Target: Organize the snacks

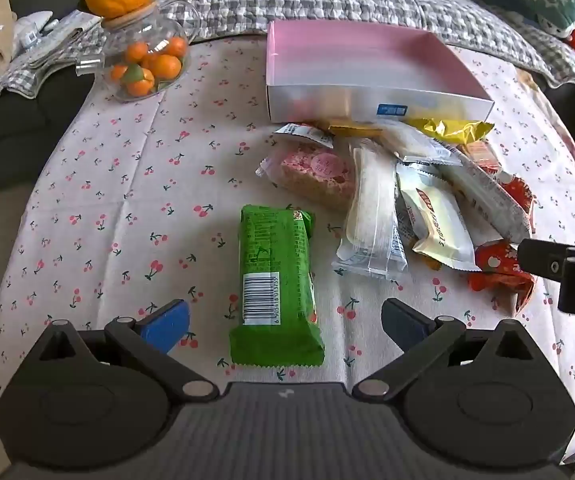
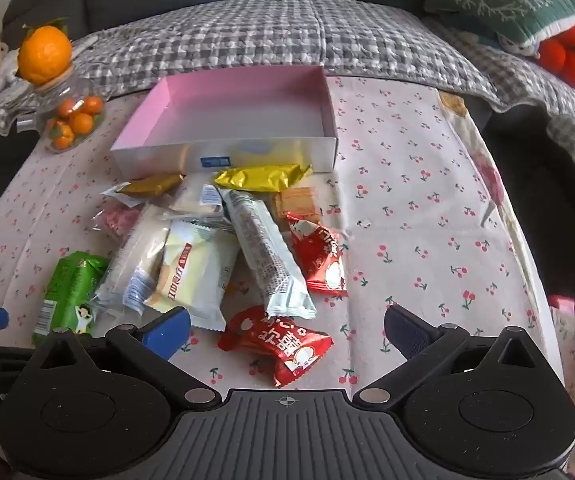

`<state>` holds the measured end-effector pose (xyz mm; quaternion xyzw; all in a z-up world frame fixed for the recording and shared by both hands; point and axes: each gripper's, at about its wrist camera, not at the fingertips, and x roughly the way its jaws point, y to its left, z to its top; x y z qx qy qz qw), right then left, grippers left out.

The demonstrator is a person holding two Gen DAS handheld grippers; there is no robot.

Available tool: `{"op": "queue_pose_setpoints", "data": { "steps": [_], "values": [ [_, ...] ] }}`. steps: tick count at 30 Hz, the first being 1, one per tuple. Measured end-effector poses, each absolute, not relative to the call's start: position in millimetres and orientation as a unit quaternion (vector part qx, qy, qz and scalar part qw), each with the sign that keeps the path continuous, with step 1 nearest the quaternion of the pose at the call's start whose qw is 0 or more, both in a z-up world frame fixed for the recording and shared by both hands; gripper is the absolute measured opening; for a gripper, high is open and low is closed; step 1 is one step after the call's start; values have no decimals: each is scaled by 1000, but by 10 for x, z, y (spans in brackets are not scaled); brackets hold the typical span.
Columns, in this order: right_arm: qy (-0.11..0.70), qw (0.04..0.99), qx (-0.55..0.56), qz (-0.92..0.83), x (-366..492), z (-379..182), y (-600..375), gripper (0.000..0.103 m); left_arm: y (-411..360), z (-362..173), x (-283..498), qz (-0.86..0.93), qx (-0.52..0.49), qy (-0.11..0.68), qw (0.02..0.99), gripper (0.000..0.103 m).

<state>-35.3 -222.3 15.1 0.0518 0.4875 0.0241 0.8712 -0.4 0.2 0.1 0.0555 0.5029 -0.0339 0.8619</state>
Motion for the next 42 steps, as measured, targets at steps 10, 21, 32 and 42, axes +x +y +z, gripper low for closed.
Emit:
{"op": "queue_pose_setpoints", "data": {
  "steps": [10,21,32,42],
  "values": [
    [487,871,55,28,-388,121,-2205,103,33,-11,-9,-35,52,515,855,103],
    [490,870,51,30,-384,134,-2175,103,-8,-20,-11,-38,60,515,854,103],
    [490,869,51,32,-381,140,-2166,103,-19,-21,-32,-39,60,514,855,103],
    [491,869,50,32,-385,135,-2163,103,-19,-24,-36,-39,60,513,855,103]
  ]
}}
